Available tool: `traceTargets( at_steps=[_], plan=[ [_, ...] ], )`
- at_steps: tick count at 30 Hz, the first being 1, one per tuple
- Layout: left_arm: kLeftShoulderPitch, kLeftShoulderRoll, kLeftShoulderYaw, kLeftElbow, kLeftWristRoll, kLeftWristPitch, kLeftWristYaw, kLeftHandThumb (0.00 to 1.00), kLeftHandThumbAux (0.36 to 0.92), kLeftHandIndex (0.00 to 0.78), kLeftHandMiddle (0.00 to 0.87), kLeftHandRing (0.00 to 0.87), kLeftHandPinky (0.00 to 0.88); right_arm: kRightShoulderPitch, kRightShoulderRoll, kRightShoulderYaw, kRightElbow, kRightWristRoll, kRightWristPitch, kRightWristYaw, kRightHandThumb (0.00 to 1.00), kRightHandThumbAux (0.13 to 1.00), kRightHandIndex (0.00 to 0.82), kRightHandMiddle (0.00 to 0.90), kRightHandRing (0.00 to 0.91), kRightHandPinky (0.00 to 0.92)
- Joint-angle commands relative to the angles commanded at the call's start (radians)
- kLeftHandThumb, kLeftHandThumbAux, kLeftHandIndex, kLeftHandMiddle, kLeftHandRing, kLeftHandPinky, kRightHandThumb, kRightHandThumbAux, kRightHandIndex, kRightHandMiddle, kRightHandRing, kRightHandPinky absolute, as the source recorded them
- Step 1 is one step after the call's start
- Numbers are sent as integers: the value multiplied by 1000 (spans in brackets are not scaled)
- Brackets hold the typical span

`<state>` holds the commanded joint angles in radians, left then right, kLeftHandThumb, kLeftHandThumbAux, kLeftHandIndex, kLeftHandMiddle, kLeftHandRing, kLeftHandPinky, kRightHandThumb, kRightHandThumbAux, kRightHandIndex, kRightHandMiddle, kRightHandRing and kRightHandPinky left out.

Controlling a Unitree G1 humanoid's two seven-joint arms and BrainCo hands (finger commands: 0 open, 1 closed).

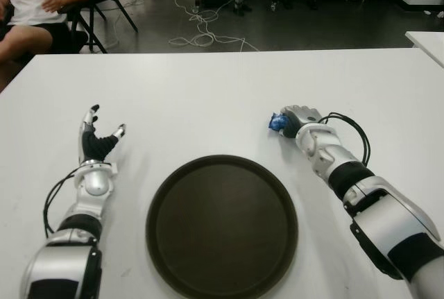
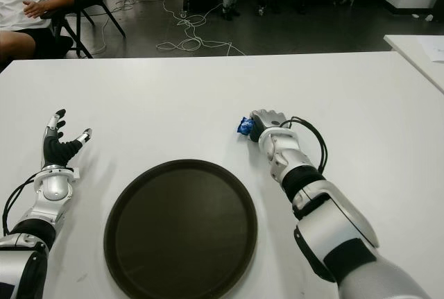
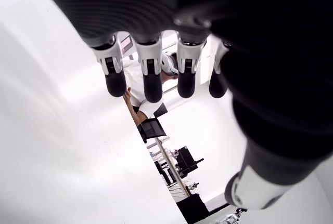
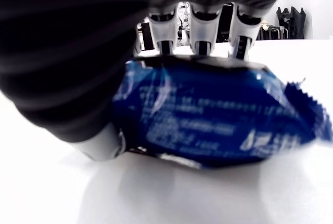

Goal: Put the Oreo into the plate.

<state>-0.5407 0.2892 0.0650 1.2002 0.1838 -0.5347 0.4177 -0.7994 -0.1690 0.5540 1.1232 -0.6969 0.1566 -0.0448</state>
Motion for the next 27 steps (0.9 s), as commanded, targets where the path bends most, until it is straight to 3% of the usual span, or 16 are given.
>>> traceTargets(
  at_steps=[4,11,16,20,27],
  plan=[
    [-1,0,-1,0,3,3,5,0,752,79,104,76,57,1,-2,0,-1,-2,-4,0,698,734,419,386,403,482],
    [0,2,-7,0,10,8,10,0,747,70,87,60,41,2,-2,-5,1,-1,-6,-10,698,733,420,478,458,509],
    [-1,3,-5,2,7,5,2,0,761,68,85,62,53,1,-2,-5,7,-5,-6,-27,698,733,419,412,410,463],
    [-1,3,-6,3,8,6,2,0,763,68,84,60,51,1,-1,-8,12,-3,-7,-41,697,734,420,430,431,484],
    [-1,5,-8,2,12,7,7,0,771,70,89,64,46,17,15,-63,9,34,-11,-184,694,733,423,544,553,580]
  ],
)
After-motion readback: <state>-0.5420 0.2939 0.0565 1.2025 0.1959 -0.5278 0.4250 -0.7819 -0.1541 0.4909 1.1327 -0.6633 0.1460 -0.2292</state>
